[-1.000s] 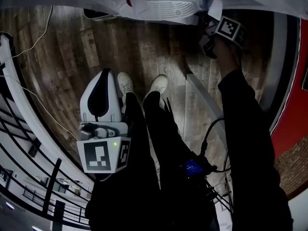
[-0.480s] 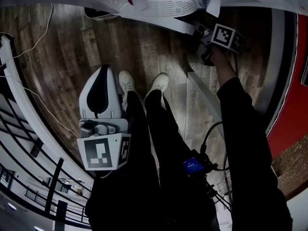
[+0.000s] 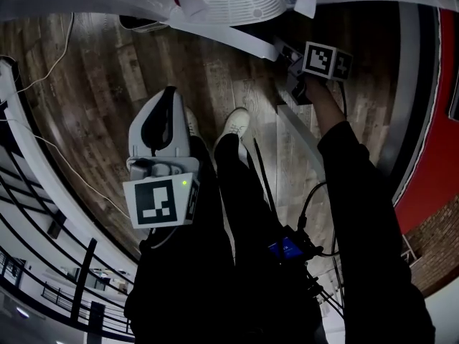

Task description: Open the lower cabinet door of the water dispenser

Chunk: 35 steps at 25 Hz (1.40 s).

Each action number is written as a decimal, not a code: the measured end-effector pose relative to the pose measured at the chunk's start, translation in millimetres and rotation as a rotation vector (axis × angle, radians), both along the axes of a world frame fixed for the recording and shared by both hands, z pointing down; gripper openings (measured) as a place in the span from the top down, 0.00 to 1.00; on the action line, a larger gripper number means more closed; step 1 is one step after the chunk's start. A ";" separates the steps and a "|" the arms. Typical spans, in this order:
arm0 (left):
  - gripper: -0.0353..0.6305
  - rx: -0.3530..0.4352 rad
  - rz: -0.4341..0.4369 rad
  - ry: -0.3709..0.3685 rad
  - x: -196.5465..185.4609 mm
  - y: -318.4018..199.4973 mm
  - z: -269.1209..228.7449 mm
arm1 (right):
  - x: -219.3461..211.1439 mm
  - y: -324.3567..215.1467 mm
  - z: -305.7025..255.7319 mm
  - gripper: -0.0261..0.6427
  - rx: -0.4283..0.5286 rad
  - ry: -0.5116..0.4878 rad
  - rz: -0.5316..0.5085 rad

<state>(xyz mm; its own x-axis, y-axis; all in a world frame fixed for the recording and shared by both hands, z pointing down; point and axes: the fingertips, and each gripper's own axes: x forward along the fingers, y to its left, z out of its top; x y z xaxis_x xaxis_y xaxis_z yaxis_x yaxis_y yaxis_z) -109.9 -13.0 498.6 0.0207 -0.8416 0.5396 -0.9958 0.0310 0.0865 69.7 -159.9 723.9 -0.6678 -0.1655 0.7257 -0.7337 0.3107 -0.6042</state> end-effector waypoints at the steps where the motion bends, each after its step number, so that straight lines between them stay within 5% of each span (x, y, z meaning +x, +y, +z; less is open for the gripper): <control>1: 0.94 -0.038 0.092 -0.060 12.9 -4.9 13.4 | -0.8 3.2 0.4 0.86 -0.004 -0.002 -0.005; 8: 0.71 -0.156 0.664 -0.399 105.5 -50.9 105.4 | -8.7 14.8 4.3 0.87 -0.012 -0.035 -0.002; 12: 0.63 -0.217 0.887 -0.526 134.4 -58.3 149.9 | -7.2 23.4 3.9 0.87 -0.019 -0.052 -0.023; 15: 0.58 -0.298 1.018 -0.548 145.5 -52.9 171.6 | -6.8 31.6 6.5 0.87 -0.044 -0.045 -0.030; 20: 0.53 -0.354 1.079 -0.581 151.3 -48.1 192.0 | -11.8 51.0 12.4 0.87 -0.078 -0.049 -0.080; 35: 0.57 -0.426 1.153 -0.648 127.4 5.3 204.5 | -48.8 116.8 12.1 0.92 -0.126 -0.072 -0.296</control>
